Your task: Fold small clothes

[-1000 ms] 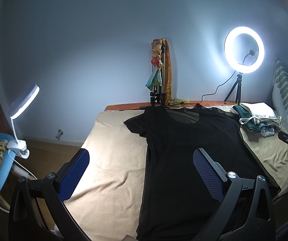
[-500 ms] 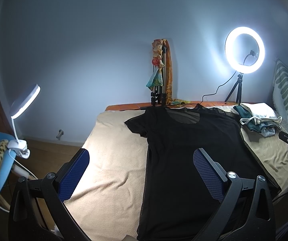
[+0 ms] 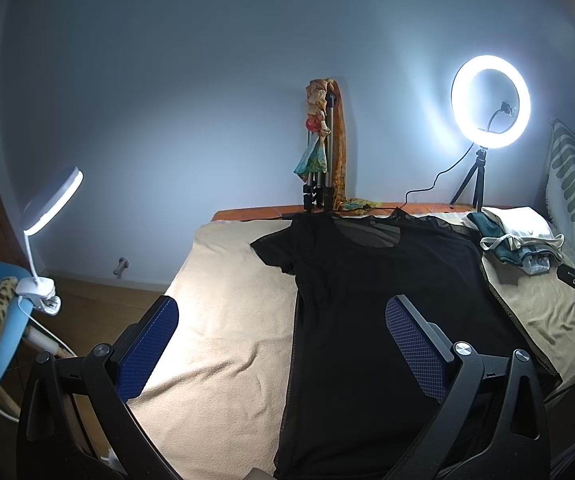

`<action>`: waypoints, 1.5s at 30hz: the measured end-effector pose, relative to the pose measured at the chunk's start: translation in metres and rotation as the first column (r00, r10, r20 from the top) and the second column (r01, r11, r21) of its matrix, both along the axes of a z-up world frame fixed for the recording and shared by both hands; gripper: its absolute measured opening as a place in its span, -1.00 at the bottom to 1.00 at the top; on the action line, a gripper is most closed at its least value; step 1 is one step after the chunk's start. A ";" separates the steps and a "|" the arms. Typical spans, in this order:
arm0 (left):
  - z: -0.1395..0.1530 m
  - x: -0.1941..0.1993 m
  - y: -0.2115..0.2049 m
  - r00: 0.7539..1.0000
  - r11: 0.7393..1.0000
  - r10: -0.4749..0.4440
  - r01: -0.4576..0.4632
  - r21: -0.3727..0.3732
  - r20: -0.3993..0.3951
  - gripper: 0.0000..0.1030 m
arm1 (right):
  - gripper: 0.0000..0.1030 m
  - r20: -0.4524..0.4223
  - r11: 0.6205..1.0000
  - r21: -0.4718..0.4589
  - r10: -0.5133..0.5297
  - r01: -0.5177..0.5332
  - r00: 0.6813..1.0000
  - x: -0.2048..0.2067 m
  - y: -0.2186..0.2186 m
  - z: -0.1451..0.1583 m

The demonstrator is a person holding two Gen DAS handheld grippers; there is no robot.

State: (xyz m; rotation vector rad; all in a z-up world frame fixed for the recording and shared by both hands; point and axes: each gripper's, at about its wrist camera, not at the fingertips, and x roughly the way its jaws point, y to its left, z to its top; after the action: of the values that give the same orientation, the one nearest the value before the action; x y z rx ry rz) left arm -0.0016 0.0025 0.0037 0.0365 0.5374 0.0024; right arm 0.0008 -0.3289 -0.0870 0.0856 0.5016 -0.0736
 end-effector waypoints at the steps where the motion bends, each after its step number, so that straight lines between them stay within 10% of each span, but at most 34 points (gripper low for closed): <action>1: 0.000 0.000 0.000 1.000 1.000 0.000 0.000 0.000 0.000 0.99 | 1.00 0.000 1.000 0.000 0.000 0.000 1.000 0.000 0.000 0.000; 45: -0.014 0.003 0.004 1.000 1.000 0.010 -0.010 0.010 -0.023 0.99 | 1.00 -0.002 1.000 -0.026 -0.015 0.014 1.000 0.001 0.000 0.002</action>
State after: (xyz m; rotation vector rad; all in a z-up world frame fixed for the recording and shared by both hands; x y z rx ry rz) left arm 0.0012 0.0062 -0.0100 0.0430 0.5606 0.0147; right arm 0.0019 -0.3287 -0.0848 0.0641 0.5024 -0.0943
